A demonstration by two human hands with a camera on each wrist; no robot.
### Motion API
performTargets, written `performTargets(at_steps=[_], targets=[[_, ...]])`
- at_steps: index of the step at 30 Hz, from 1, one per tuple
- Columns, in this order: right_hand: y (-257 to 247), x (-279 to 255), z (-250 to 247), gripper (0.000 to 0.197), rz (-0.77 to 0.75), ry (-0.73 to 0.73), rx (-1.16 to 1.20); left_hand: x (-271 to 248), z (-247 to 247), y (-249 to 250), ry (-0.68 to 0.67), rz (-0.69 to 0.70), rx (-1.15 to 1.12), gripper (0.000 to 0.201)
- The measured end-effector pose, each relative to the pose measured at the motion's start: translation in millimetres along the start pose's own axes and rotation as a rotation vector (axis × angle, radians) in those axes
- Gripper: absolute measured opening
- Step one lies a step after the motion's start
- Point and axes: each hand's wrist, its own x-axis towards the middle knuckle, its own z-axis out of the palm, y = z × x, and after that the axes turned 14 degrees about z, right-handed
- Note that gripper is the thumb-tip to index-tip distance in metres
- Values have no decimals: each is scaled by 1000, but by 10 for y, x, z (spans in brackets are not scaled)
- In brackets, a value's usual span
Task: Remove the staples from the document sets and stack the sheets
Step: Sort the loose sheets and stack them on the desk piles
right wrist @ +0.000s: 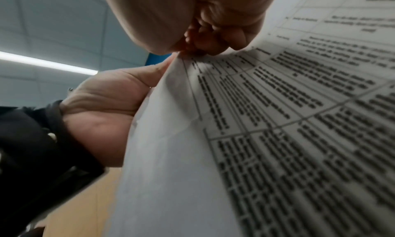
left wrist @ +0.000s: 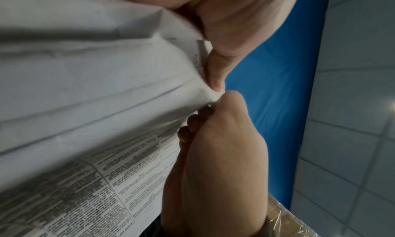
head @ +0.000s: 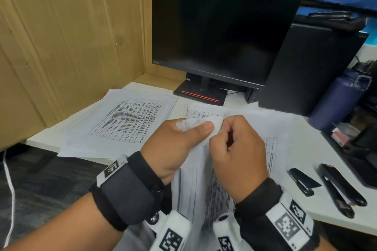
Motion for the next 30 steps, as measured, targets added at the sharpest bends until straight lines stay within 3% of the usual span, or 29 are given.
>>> performTargets(at_steps=[6, 9, 13, 17, 22, 24, 27, 30], targets=[[-37, -48, 55, 12, 17, 93, 116, -17, 15, 45, -5, 52, 35, 17], [-99, -48, 44, 11, -53, 129, 109, -11, 2, 11, -9, 79, 77, 20], [-186, 4, -129, 5, -135, 119, 151, -18, -20, -30, 3, 15, 91, 15], [-31, -185, -348, 3, -213, -126, 26, 135, -271, 249, 80, 47, 133, 22], [708, -828, -292, 13, -59, -803, -296, 269, -571, 649, 116, 155, 101, 33], [1043, -975, -120, 20, -31, -984, -432, 280, -595, 691, 126, 181, 102, 41], [1480, -1010, 199, 18, 68, -1091, -581, 277, -563, 675, 135, 181, 102, 31], [1665, -944, 435, 29, 172, -1059, -571, 256, -525, 634, 92, 183, 86, 22]])
